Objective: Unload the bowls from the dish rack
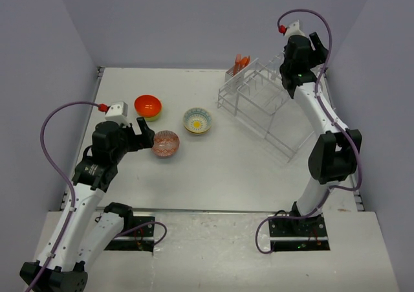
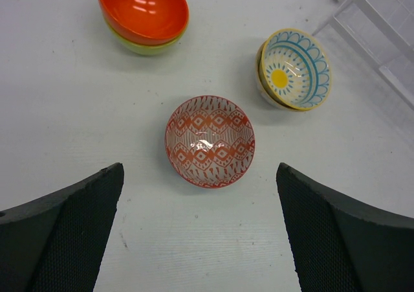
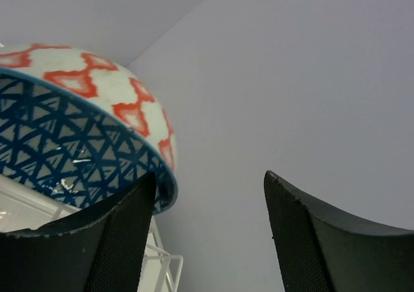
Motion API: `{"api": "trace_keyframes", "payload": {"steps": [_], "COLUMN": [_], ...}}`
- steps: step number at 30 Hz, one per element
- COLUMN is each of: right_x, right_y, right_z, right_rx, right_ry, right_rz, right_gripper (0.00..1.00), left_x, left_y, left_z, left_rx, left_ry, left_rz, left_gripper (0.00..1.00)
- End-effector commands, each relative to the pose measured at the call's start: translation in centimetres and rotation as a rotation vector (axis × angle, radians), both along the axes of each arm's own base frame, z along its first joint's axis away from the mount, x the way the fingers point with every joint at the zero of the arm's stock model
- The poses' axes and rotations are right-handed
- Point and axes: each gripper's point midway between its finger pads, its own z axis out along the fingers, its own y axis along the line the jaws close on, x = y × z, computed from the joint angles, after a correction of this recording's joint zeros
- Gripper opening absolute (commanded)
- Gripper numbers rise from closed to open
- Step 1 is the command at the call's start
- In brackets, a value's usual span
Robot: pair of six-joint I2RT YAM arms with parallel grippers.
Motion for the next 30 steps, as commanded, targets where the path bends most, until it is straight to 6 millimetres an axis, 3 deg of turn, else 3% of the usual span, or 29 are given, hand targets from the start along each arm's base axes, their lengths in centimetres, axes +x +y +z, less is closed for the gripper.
{"api": "trace_keyframes", "payload": {"steps": [1,4,9,10,12,20,30], "right_x": [1.0,1.7,2.2,2.2,2.2,1.5,0.3], "right_y": [-0.1,-0.3,-0.5,-0.5,-0.5,-0.7,-0.9], "right_z": [0.8,-0.1,-0.8,-0.7,-0.7,-0.1,1.9], "right_rx": [0.037,0.034,0.028,0.024,0.022,0.046,0.089], "right_ry": [-0.095,-0.099,-0.112,-0.115,-0.12,-0.152,-0.231], "right_rz": [0.009,0.009,0.007,0.002,0.003,-0.01,-0.038], "right_gripper": [0.67,0.52,0.38,0.3,0.27,0.0,0.0], "left_x": [0.5,0.5,0.5,0.5,0.5,0.6,0.6], "left_y": [-0.3,-0.3,-0.4,-0.4,-0.4,-0.6,-0.7], "left_z": [1.1,1.0,0.9,0.9,0.9,0.9,0.7], "left_rx": [0.006,0.006,0.006,0.006,0.007,0.005,0.005], "left_ry": [-0.046,-0.045,-0.042,-0.042,-0.044,-0.04,-0.037], "left_rz": [-0.021,-0.021,-0.022,-0.022,-0.023,-0.033,-0.038], "left_gripper": [1.0,1.0,1.0,1.0,1.0,1.0,1.0]}}
